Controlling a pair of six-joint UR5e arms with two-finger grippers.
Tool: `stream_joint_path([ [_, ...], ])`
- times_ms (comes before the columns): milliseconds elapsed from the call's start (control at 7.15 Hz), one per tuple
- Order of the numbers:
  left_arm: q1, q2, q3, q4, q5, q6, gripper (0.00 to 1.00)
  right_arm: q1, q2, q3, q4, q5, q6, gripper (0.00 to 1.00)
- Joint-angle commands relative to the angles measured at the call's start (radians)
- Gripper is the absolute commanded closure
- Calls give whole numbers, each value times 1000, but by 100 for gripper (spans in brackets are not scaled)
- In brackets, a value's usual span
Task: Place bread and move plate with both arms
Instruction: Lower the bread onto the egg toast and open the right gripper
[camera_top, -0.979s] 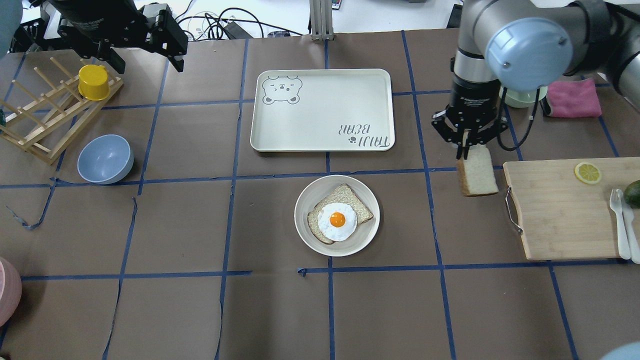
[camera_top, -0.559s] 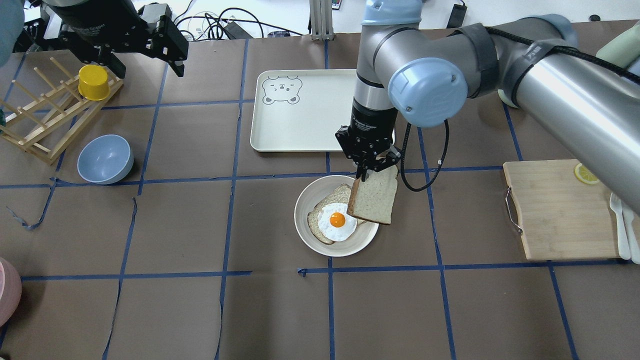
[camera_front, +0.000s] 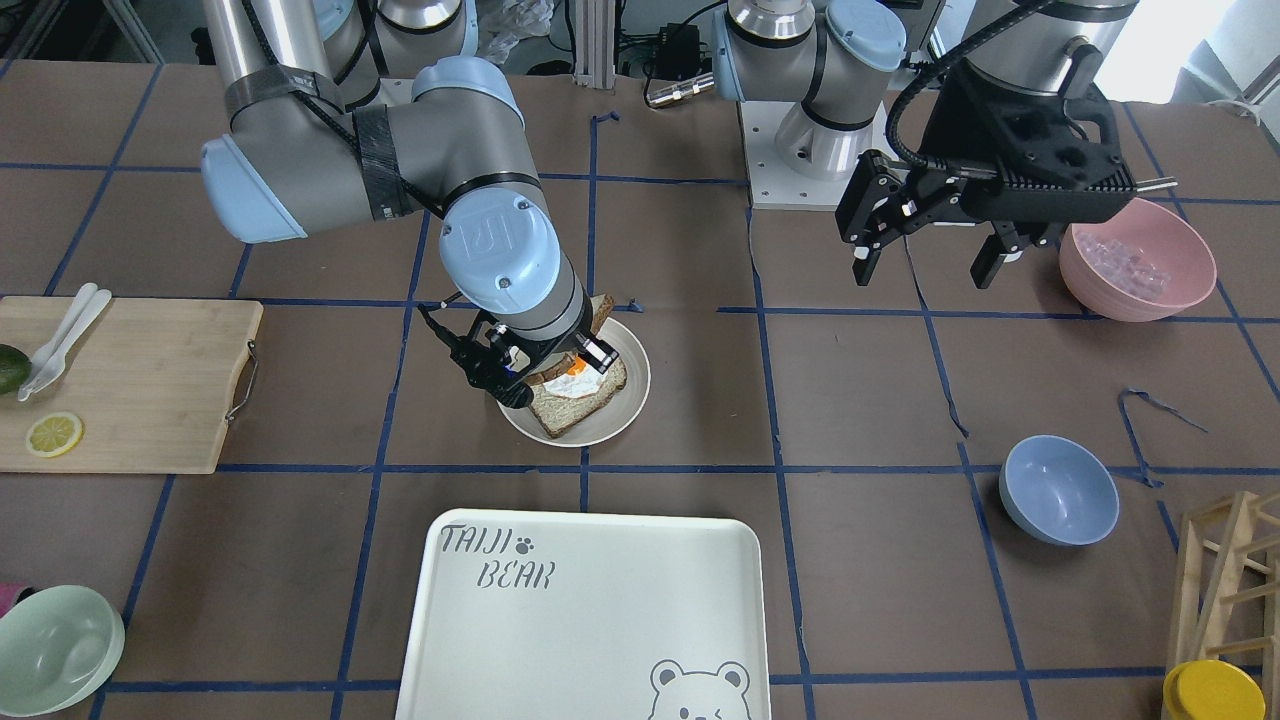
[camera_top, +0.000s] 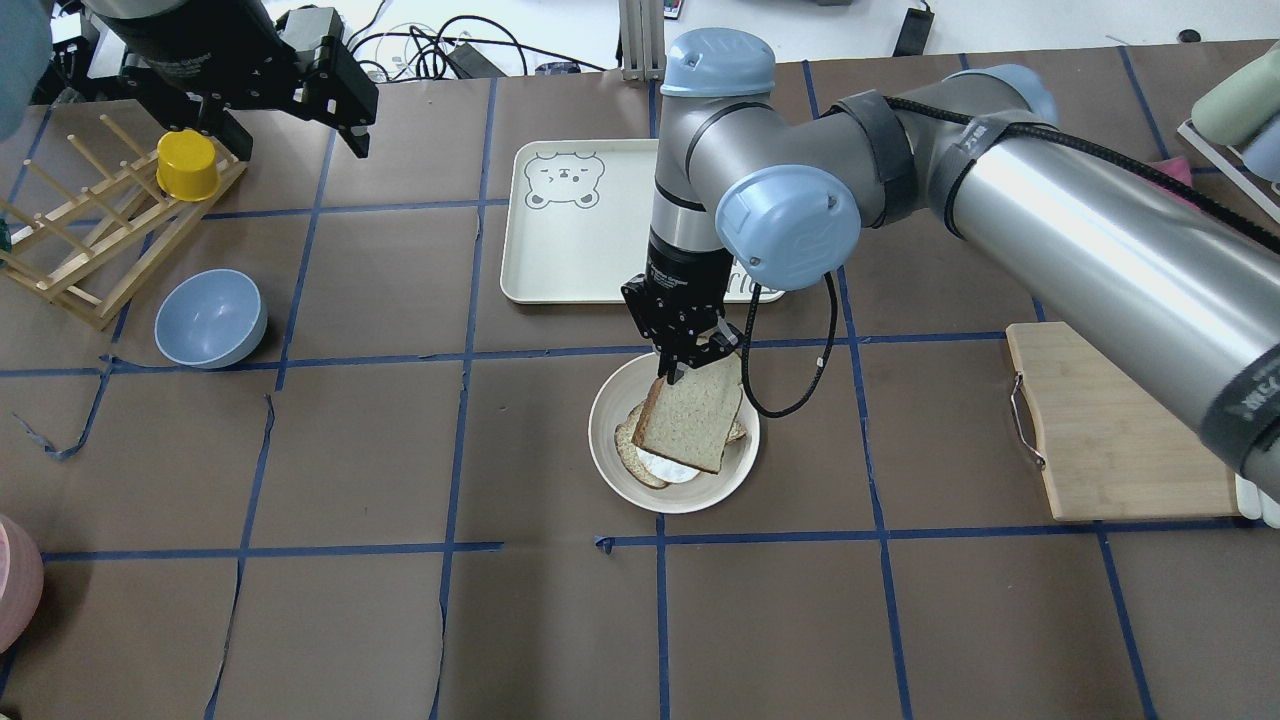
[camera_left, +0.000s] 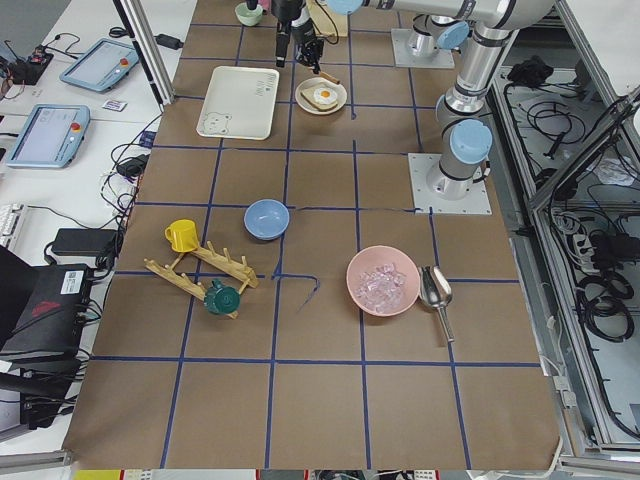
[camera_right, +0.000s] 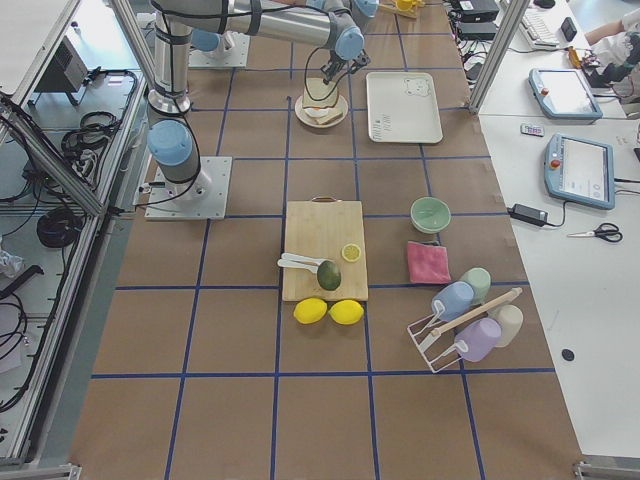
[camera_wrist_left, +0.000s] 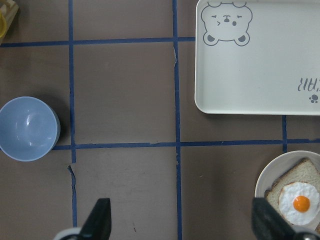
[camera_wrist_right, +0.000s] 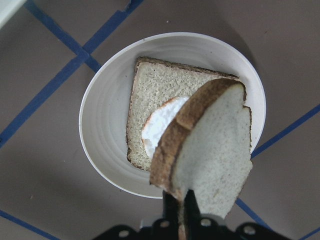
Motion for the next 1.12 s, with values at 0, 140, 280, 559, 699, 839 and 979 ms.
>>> stream_joint_path([
  [0,-2,-2,-6,5,0,-5,0,1,26,8,-1,12,54,100],
  [140,-2,-3,-6,5,0,-5,0,1,31,12,-3,12,49,100],
  [280,-2,-1,-7,5,0,0,0,1,31,12,-14,11,42,59],
  [559,-2,-1,-6,5,0,-4,0,1,29,9,-41,3,40,0],
  [699,-2,-1,-6,5,0,-6,0,1,25,2,-64,-2,38,0],
  [839,-2,-1,-6,5,0,-6,0,-7,13,-9,-110,-25,31,0],
  [979,-2,1,-4,5,-1,-5,0,-17,-10,-26,-113,-137,-77,0],
])
